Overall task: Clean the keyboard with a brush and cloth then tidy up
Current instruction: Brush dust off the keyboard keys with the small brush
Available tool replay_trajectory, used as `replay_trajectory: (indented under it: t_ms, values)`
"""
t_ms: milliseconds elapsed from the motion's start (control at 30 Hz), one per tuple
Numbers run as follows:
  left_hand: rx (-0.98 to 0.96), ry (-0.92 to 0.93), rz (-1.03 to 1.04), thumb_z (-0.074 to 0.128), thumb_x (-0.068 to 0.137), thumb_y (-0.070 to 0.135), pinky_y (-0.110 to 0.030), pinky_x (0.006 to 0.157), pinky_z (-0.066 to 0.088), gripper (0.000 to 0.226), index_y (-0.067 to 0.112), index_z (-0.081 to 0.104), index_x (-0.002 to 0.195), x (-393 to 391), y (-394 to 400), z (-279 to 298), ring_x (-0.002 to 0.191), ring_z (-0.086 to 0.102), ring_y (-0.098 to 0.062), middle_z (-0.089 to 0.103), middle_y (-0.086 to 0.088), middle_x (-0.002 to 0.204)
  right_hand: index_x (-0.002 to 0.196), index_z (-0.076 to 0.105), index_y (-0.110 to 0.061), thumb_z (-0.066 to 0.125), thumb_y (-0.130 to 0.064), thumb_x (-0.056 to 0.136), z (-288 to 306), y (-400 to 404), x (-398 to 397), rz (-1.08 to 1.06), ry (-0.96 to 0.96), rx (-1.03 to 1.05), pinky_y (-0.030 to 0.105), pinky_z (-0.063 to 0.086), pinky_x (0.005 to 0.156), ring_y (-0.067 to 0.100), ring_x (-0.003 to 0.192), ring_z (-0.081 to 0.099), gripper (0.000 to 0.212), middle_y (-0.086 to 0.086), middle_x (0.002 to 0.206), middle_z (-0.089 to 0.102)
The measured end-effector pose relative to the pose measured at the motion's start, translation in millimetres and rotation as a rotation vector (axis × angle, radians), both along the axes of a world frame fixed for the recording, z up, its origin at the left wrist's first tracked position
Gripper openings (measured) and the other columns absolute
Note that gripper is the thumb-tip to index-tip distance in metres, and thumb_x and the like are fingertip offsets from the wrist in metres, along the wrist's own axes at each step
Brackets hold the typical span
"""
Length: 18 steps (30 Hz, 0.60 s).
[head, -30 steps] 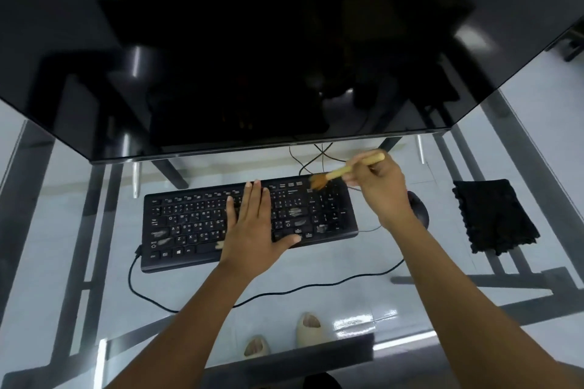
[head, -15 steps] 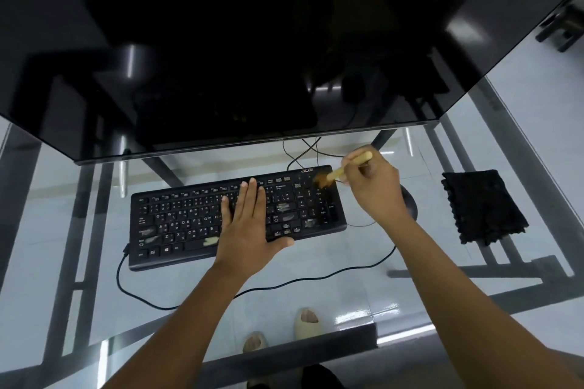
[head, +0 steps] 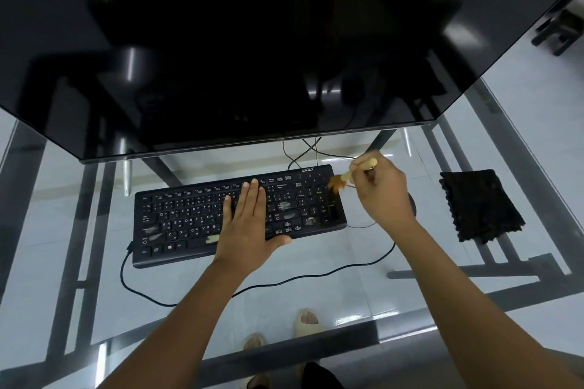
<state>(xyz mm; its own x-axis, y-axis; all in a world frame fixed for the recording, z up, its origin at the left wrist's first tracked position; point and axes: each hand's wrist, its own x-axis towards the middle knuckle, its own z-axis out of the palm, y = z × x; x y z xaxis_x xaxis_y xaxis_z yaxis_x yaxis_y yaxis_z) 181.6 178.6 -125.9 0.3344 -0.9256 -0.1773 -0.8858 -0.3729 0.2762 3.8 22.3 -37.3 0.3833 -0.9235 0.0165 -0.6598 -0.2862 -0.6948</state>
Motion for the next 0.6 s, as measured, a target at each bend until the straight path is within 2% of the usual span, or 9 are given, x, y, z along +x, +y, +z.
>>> replay_trajectory:
  t_ms: [33,100,167,233,300,367,433,500,600]
  values:
    - [0.001,-0.003,-0.005,0.039,0.08,0.077,-0.045,0.118,-0.013,0.108,0.01,-0.004,0.153,1,1,1,0.145,-0.022,-0.017,-0.016,-0.004,0.161,0.089,0.059,-0.012,0.055,-0.014,0.094,3,-1,2,0.014,-0.027,0.034,0.008,0.044,0.056,0.006,0.064,0.064,0.007,-0.005,0.069,0.067]
    - [0.007,-0.002,-0.009,0.039,0.082,0.076,-0.045,0.118,-0.013,0.106,0.01,-0.004,0.153,3,4,1,0.146,-0.021,-0.016,-0.015,-0.003,0.161,0.086,0.059,-0.013,0.055,-0.015,0.094,2,1,5,0.108,0.057,0.098,0.011,0.048,0.058,0.007,0.064,0.064,0.009,-0.008,0.068,0.065]
    - [-0.002,0.003,0.003,0.038,0.082,0.076,-0.045,0.118,-0.013,0.105,0.01,-0.003,0.153,5,9,1,0.146,-0.02,-0.016,-0.013,-0.003,0.161,0.087,0.059,-0.013,0.055,-0.013,0.095,0,0,9,0.079,0.069,-0.005,0.005,0.04,0.055,0.0,0.061,0.059,0.008,-0.005,0.073,0.063]
    - [-0.031,0.019,0.035,0.038,0.081,0.076,-0.045,0.118,-0.013,0.105,0.009,-0.001,0.153,7,14,2,0.146,-0.018,-0.016,-0.01,-0.004,0.162,0.089,0.061,-0.012,0.057,-0.01,0.094,0,-4,13,0.015,-0.051,-0.1,0.003,0.04,0.059,-0.002,0.063,0.058,0.006,0.002,0.084,0.067]
    - [-0.066,0.026,0.072,0.039,0.081,0.076,-0.045,0.118,-0.012,0.105,0.009,0.004,0.153,12,23,2,0.147,-0.015,-0.016,-0.006,-0.004,0.162,0.092,0.062,-0.012,0.057,-0.011,0.094,1,-2,23,0.042,-0.135,0.058,0.011,0.051,0.067,0.006,0.069,0.066,0.005,0.006,0.086,0.07]
    - [-0.096,0.021,0.101,0.037,0.08,0.077,-0.046,0.119,-0.009,0.105,0.008,0.008,0.153,17,34,1,0.148,-0.012,-0.015,-0.003,-0.004,0.162,0.092,0.062,-0.012,0.057,-0.013,0.095,-3,5,36,0.126,-0.079,0.194,0.027,0.059,0.074,0.014,0.072,0.071,0.006,0.006,0.084,0.071]
    - [-0.144,0.022,0.14,0.034,0.08,0.078,-0.048,0.119,-0.006,0.103,0.008,0.013,0.152,22,46,-2,0.148,-0.01,-0.014,0.001,-0.003,0.162,0.089,0.062,-0.015,0.056,-0.01,0.094,-6,12,48,0.119,-0.052,0.067,0.025,0.055,0.073,0.007,0.072,0.067,0.009,0.001,0.083,0.07]
    - [-0.198,0.024,0.195,0.034,0.081,0.077,-0.048,0.119,-0.003,0.101,0.007,0.017,0.151,29,60,-4,0.149,-0.006,-0.015,0.005,-0.003,0.162,0.089,0.062,-0.016,0.056,-0.007,0.093,-2,18,60,0.083,-0.155,0.023,0.021,0.053,0.073,0.006,0.075,0.065,0.011,0.0,0.086,0.07]
    - [-0.223,0.017,0.253,0.036,0.082,0.075,-0.05,0.119,0.0,0.098,0.005,0.022,0.15,39,80,-8,0.149,-0.001,-0.016,0.011,-0.005,0.161,0.093,0.064,-0.008,0.056,-0.007,0.094,-1,32,79,0.228,-0.196,0.346,0.032,0.059,0.075,0.019,0.078,0.072,0.008,0.01,0.085,0.072]
